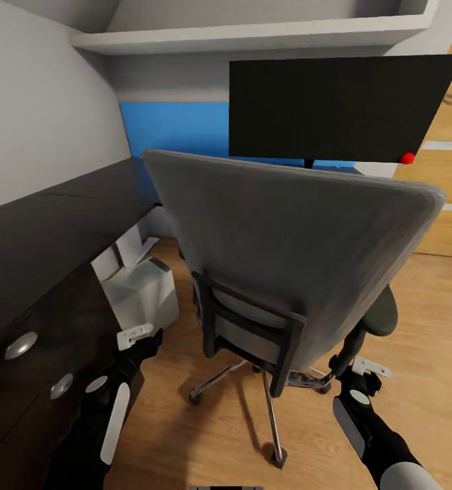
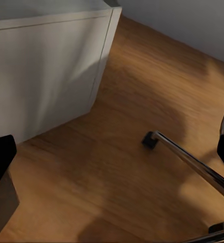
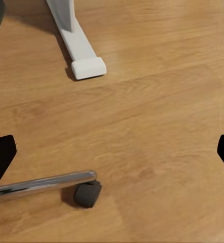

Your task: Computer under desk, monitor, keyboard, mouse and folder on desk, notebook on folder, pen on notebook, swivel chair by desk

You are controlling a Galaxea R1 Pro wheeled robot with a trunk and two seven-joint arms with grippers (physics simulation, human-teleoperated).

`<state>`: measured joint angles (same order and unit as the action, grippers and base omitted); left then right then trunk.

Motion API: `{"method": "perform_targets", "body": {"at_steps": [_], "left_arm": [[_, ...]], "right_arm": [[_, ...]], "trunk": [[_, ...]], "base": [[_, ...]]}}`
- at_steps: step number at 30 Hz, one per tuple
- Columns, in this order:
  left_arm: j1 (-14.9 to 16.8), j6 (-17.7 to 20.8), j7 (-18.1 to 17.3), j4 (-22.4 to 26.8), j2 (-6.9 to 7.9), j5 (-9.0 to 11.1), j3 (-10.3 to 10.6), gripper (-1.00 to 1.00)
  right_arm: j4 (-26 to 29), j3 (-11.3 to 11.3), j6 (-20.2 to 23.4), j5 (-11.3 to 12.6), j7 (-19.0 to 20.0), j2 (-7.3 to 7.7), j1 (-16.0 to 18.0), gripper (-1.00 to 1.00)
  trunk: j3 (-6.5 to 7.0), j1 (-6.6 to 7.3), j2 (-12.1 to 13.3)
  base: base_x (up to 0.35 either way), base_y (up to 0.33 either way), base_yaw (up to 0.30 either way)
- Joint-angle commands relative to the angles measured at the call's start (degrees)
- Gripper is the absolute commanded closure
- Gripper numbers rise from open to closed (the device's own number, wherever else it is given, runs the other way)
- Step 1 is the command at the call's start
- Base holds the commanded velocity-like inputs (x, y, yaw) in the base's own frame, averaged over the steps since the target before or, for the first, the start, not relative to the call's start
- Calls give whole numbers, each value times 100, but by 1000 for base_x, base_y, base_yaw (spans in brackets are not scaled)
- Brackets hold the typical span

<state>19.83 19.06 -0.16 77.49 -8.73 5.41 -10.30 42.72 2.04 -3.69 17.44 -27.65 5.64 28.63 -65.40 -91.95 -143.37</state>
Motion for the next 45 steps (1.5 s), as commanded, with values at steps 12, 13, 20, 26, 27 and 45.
{"method": "perform_targets", "body": {"at_steps": [12, 13, 20, 26, 27, 45], "left_arm": [[3, 36, -2, 3, -15, 57, -8, -100], [3, 36, -2, 3, -15, 57, -8, -100], [3, 36, -2, 0, -15, 57, -1, -100], [3, 36, -2, -52, -20, 51, 9, -100], [3, 36, -2, -61, -21, 50, 14, -100], [3, 36, -2, -76, -23, 53, 63, -100]], "right_arm": [[0, 25, -36, 57, -21, -2, 3, -100], [0, 25, -36, 57, -21, -5, 3, -100], [0, 23, -43, 57, -21, 3, 3, -100], [41, 18, -40, 57, -21, 7, 3, -100], [63, 17, -41, 57, -24, 7, 3, -100], [114, 16, -44, 56, -47, 7, 3, -100]], "trunk": [[-100, -1, -2], [-108, -1, -2], [-157, -1, -2], [-164, -1, -2], [-165, -1, -2], [-60, -1, -2]], "base": [[197, -69, 106], [17, -7, 106], [5, -2, 94], [0, 0, 16], [0, 0, 5], [0, 0, 0]]}}
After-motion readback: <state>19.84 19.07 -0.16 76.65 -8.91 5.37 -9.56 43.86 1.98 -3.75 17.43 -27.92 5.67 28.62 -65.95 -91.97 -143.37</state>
